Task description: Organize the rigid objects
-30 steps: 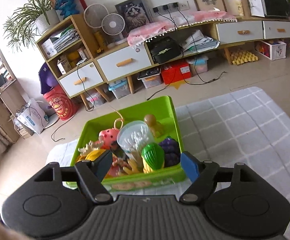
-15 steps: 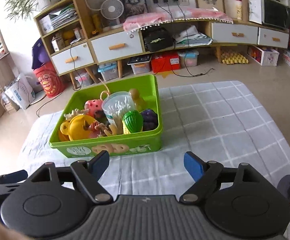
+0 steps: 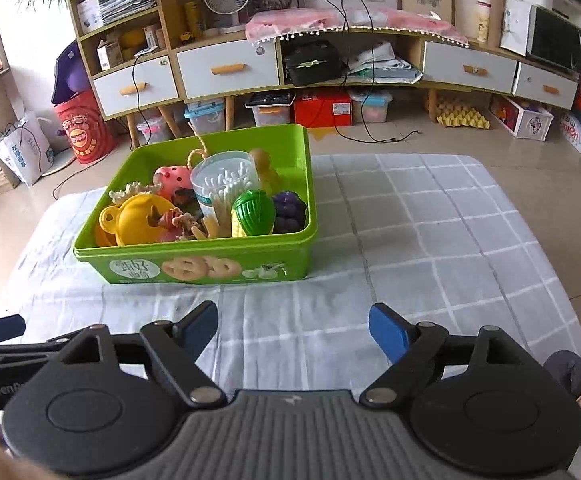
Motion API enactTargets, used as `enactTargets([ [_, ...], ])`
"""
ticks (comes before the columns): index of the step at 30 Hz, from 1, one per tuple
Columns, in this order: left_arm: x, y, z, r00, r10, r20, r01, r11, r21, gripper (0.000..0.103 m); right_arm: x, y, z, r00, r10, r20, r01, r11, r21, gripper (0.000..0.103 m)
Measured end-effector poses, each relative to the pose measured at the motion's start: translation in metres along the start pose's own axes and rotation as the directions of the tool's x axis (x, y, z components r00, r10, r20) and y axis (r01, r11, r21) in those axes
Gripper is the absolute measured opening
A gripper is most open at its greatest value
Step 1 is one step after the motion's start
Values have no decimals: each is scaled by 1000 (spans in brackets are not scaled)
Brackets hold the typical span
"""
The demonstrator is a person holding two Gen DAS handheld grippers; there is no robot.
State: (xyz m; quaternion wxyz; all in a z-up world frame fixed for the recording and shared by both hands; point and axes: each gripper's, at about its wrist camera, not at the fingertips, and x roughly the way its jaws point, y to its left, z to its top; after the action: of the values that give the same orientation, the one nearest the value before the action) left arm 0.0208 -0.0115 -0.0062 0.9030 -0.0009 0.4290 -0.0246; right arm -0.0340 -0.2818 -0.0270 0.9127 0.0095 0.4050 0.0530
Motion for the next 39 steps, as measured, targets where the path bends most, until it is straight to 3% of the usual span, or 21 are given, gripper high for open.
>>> enactTargets([
  [32, 6, 0, -4, 999, -4, -45, 4, 1000, 1, 101, 6, 0, -2, 1000, 13, -27, -12, 1000, 18, 69],
  [39, 19, 1, -13, 996, 10, -85, -9, 1000, 15, 101, 14, -2, -7, 998, 10, -56, -9, 1000, 20, 69],
])
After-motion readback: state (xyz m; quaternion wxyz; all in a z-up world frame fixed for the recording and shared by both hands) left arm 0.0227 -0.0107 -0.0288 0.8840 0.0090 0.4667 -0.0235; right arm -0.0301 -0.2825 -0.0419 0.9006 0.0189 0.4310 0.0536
